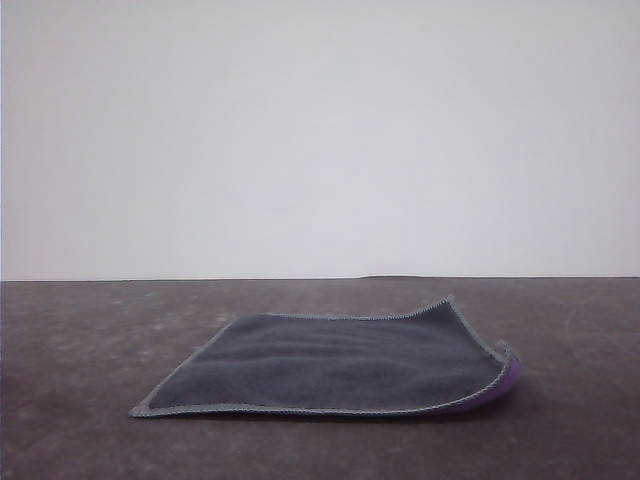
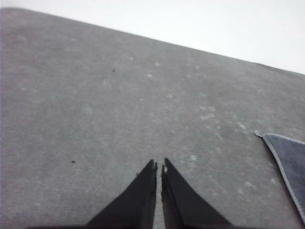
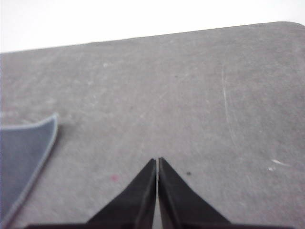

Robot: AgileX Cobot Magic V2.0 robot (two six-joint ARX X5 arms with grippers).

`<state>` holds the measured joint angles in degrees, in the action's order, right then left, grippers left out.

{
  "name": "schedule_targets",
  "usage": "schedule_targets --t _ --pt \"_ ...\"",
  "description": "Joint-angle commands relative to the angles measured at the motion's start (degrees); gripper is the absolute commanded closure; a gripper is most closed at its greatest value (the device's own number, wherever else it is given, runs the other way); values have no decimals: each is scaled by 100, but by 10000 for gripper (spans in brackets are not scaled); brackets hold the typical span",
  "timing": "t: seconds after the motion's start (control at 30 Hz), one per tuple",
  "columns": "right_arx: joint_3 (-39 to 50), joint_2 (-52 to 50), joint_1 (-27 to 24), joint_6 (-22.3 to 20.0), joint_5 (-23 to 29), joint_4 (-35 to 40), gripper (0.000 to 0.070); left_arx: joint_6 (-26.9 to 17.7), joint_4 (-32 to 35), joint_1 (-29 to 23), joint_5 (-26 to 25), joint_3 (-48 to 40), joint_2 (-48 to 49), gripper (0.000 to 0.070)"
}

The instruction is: Fold clothes

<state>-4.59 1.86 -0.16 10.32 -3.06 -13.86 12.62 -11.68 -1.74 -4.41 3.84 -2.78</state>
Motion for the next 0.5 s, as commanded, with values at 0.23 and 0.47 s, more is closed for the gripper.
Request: schedule_targets --t 0.23,0.47 --pt "-1300 1323 2 322 -148 141 700 606 98 -7 -45 1604 -1670 688" --pt "-2725 3206 4 257 -681 117 700 568 100 -4 -971 3346 -3735 684"
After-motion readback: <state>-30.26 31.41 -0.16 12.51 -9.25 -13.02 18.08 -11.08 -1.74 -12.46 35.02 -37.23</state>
